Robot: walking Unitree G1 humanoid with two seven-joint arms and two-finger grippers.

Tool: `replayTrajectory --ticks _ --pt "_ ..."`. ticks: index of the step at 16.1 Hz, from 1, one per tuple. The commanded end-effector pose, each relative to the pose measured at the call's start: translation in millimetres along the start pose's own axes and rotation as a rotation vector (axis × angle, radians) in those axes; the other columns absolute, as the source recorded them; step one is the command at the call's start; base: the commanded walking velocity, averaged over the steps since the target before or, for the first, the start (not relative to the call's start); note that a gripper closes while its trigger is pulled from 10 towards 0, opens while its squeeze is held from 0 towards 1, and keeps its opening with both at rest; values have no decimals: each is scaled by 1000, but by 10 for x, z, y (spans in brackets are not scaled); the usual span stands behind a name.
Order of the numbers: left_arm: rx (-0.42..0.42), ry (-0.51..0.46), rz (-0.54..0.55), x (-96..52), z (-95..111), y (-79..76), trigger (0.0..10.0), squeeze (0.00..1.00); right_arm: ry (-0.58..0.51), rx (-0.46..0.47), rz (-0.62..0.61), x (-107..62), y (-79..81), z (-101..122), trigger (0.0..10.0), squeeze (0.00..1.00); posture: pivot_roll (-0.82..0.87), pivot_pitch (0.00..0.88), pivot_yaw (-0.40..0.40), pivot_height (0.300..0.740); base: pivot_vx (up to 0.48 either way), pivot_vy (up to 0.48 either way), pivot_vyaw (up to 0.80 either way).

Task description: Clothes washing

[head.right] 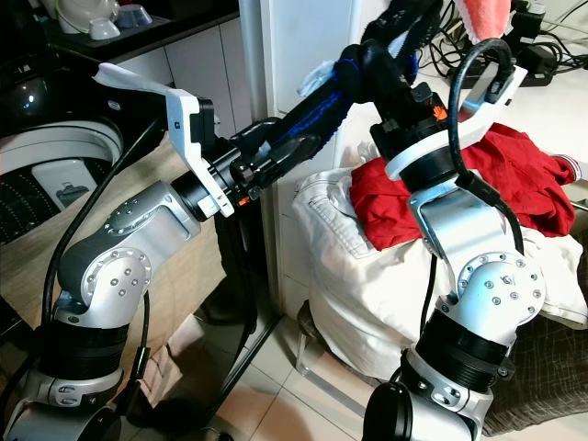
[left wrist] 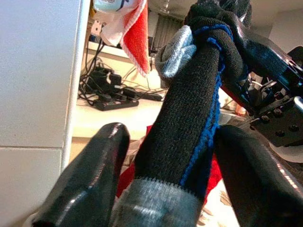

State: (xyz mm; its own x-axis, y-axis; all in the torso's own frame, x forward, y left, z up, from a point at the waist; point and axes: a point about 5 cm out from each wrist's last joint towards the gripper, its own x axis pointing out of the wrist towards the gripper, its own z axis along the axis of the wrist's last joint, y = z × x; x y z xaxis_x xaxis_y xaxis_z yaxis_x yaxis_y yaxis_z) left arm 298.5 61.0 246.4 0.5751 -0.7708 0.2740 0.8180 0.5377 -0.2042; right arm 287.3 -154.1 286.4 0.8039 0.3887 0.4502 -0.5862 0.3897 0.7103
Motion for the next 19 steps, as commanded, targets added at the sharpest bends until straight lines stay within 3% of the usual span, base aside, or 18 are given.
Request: replayTrajectory --ticks 1,14,15,19 --pt "-22 8 0 -15 -18 10 0 0 5 -2 18 -4 51 -9 0 0 -97 0 44 740 0 0 0" --pt "-31 27 -5 -34 -33 35 0 0 1 6 21 10 86 -26 0 0 -95 0 50 740 0 0 0" --pt "-37 22 2 -34 -19 49 0 0 3 5 21 9 86 -31 10000 1000 -95 0 52 740 0 0 0" --pt "-32 -6 76 -54 41 169 0 0 1 14 32 -8 94 -39 10000 1000 -97 0 63 740 0 0 0"
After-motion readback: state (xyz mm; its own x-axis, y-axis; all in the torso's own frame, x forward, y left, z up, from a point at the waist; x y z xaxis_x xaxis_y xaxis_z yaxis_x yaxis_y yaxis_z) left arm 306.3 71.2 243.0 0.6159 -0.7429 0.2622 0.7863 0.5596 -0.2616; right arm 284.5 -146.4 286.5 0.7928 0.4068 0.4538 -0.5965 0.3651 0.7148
